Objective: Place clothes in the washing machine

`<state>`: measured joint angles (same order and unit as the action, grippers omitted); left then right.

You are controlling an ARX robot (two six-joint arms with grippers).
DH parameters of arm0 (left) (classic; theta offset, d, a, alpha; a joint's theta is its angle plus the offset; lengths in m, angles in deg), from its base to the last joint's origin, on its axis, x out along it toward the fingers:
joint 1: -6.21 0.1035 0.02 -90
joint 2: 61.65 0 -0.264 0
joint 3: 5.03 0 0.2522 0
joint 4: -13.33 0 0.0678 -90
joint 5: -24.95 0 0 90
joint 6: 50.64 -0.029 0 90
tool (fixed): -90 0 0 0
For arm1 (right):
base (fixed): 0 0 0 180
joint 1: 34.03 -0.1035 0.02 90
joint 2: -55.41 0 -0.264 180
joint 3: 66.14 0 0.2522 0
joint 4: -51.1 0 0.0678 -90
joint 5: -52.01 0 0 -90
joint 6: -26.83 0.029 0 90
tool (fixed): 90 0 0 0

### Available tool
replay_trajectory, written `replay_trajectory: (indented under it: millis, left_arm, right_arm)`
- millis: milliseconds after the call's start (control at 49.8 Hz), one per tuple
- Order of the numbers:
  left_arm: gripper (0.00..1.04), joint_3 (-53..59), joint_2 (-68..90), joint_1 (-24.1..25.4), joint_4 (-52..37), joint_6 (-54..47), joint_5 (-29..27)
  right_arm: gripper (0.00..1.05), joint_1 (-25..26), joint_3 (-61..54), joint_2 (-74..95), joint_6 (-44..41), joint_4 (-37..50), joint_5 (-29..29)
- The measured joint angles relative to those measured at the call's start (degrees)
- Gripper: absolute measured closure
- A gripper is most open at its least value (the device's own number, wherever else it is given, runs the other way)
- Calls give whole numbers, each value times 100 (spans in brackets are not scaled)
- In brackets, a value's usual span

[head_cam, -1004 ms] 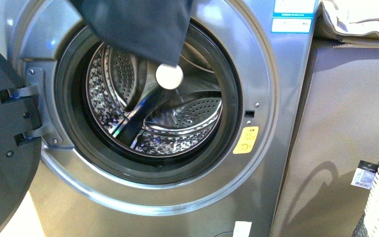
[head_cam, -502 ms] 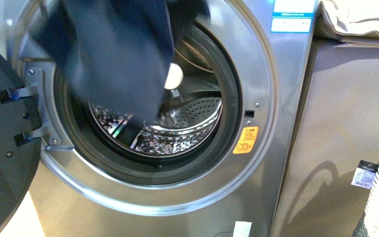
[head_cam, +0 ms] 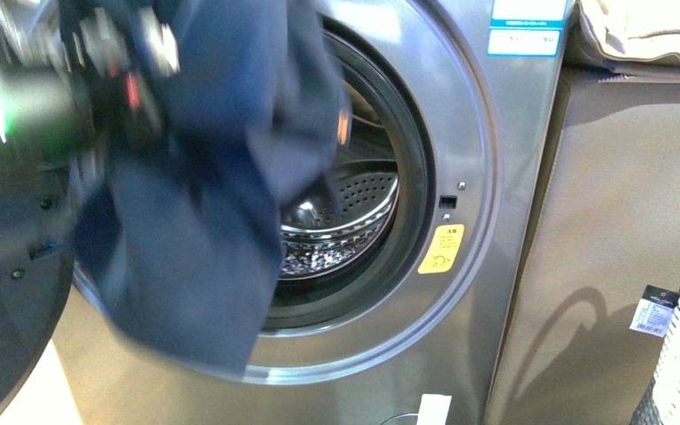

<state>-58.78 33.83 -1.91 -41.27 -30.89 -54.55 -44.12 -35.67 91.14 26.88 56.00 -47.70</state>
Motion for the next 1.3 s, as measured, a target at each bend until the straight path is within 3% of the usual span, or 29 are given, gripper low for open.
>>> replay_trajectory:
  millis: [301, 381, 662, 1305]
  left_arm:
    - [90, -76, 769, -70, -120, -160, -256]
    - [90, -203, 1029, -90, -46, -175, -409]
    - [90, -955, 1821, -177, 275, -459, -839]
    - [90, -4935, 4100, -181, 1869, -688, -2120]
  right_arm:
    - [102, 389, -688, -634, 0, 48, 376]
    - [102, 739, -824, -804, -2, 22, 874]
    - [102, 990, -1139, -1270, 0, -118, 962]
    - [102, 997, -1646, -2326, -2, -612, 962]
